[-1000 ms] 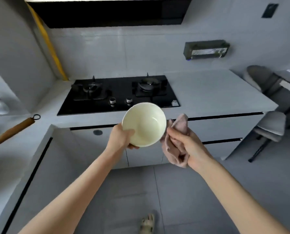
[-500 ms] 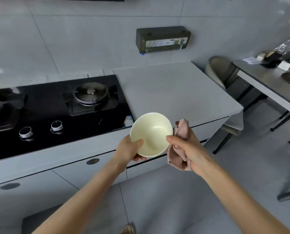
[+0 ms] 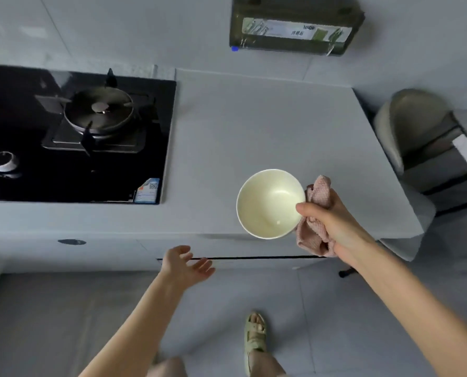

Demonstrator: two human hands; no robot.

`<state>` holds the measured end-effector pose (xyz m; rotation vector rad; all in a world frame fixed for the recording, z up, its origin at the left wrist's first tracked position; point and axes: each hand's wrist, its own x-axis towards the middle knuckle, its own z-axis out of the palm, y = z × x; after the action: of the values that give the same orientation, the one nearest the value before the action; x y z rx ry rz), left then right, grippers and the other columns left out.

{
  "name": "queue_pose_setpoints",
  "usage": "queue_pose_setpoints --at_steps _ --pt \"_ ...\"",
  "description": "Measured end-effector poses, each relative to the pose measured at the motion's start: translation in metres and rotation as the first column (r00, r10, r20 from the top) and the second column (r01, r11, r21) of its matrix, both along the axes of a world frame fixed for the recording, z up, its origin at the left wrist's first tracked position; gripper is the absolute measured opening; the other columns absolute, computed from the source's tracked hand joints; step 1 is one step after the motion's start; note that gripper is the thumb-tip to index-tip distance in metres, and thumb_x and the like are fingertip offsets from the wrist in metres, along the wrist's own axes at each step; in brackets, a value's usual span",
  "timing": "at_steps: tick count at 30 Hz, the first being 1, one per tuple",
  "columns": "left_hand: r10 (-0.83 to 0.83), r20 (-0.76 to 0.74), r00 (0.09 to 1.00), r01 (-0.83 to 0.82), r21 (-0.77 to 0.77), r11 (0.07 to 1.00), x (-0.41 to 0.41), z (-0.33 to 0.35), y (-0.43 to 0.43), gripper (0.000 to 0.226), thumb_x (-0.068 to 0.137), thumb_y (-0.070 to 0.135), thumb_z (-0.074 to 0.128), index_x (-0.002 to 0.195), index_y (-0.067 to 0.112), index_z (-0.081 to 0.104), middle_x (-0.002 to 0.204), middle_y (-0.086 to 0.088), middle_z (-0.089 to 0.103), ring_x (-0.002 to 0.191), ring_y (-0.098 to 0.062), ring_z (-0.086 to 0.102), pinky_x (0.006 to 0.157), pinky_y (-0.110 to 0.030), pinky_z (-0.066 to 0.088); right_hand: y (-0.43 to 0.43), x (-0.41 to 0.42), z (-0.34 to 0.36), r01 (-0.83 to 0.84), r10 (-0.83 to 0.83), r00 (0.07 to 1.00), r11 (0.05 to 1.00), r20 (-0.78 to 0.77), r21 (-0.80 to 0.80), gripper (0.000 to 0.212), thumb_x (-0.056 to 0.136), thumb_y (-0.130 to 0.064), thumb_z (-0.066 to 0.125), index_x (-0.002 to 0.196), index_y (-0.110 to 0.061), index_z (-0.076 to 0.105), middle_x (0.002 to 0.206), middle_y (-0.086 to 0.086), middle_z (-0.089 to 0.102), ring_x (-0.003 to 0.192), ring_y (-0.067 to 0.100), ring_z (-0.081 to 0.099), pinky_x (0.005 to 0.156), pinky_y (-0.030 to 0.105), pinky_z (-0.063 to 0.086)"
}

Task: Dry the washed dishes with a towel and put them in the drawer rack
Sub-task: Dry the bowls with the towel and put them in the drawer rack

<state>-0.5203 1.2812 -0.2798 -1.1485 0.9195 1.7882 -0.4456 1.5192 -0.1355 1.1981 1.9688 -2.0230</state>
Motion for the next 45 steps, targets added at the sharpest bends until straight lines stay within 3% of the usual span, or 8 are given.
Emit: queue_pose_setpoints --at_steps 4,16,21,25,30,36,40,45 --pt "0.279 -0.007 0.96 -0.276 0.126 0.953 0.005 -0.019 0.049 0.016 0.091 0.008 0.032 0.084 0.012 0.046 0.119 -0.015 0.049 0.113 -0.036 0.048 0.111 -0.049 0.026 0.044 -0.008 -0.015 -0.157 0.156 0.987 0.987 0.031 0.033 0.041 0.081 -0.013 0.071 0.111 -0.028 0.047 0.094 -0.004 0.059 0.079 0.013 0.058 0.044 0.026 0.048" --pt "0.589 -0.131 0.798 -0.559 0.208 0.803 0.018 -0.032 0.092 0.03 0.059 -0.01 0.028 0.072 0.012 0.042 0.078 -0.009 0.05 0.081 -0.028 0.055 0.106 -0.046 0.037 0.079 -0.004 -0.046 -0.265 0.265 0.964 0.964 0.02 -0.03 0.042 0.075 -0.01 0.076 0.102 -0.024 0.049 0.088 -0.004 0.059 0.075 0.013 0.059 0.062 0.031 0.049" --pt "0.587 -0.165 0.792 -0.56 0.185 0.808 0.044 -0.035 0.084 0.038 0.087 -0.008 0.022 0.113 0.01 0.044 0.104 -0.015 0.052 0.116 -0.031 0.049 0.111 -0.049 0.032 0.081 0.019 -0.048 -0.26 0.26 0.965 0.965 0.023 0.042 0.041 0.077 -0.013 0.075 0.102 -0.027 0.047 0.091 -0.007 0.061 0.079 0.013 0.061 0.066 0.038 0.052" --pt "0.504 -0.223 0.835 -0.499 0.081 0.863 0.08 -0.033 0.066 0.046 0.089 -0.009 0.027 0.133 0.005 0.036 0.106 -0.019 0.048 0.118 -0.033 0.049 0.108 -0.056 0.033 0.079 0.047 -0.051 -0.214 0.212 0.976 0.974 0.04 0.068 0.042 0.076 -0.015 0.076 0.103 -0.028 0.046 0.085 -0.004 0.058 0.072 0.016 0.058 0.049 0.031 0.047" --pt "0.001 -0.245 0.969 -0.076 -0.299 0.951 0.121 -0.021 0.032 0.019 0.087 -0.01 0.04 0.077 0.0 0.052 0.089 -0.015 0.053 0.083 -0.024 0.059 0.1 -0.047 0.043 0.071 0.078 -0.057 -0.222 0.213 0.974 0.963 0.077 0.153 0.05 0.073 -0.019 0.078 0.106 -0.037 0.044 0.1 -0.013 0.061 0.089 0.016 0.061 0.054 0.045 0.053" --pt "-0.417 -0.117 0.901 0.329 -0.44 0.835 0.163 -0.013 -0.002 0.015 0.084 -0.006 0.042 0.078 -0.002 0.055 0.096 -0.017 0.062 0.092 -0.032 0.062 0.095 -0.047 0.039 0.035 0.1 -0.086 -0.455 0.325 0.882 0.777 0.341 0.435 0.058 0.064 -0.036 0.077 0.106 -0.039 0.037 0.097 -0.011 0.056 0.085 0.024 0.058 0.059 0.05 0.059" --pt "-0.574 -0.04 0.818 0.492 -0.469 0.734 0.182 -0.013 -0.021 0.015 0.087 -0.004 0.041 0.086 -0.002 0.056 0.093 -0.017 0.065 0.092 -0.032 0.063 0.099 -0.046 0.04 -0.001 0.103 -0.138 -0.537 0.289 0.81 0.715 0.511 0.448 0.055 0.066 -0.037 0.074 0.106 -0.029 0.037 0.09 -0.004 0.057 0.069 0.022 0.059 0.06 0.043 0.059" --pt "-0.661 0.009 0.75 0.592 -0.453 0.666 0.195 -0.015 -0.038 0.012 0.09 -0.001 0.04 0.084 -0.001 0.051 0.084 -0.014 0.065 0.09 -0.032 0.064 0.096 -0.043 0.043 -0.035 0.102 -0.216 -0.668 0.284 0.692 0.602 0.664 0.438 0.061 0.067 -0.045 0.071 0.104 -0.017 0.031 0.096 0.006 0.065 0.077 0.028 0.064 0.07 0.034 0.055"
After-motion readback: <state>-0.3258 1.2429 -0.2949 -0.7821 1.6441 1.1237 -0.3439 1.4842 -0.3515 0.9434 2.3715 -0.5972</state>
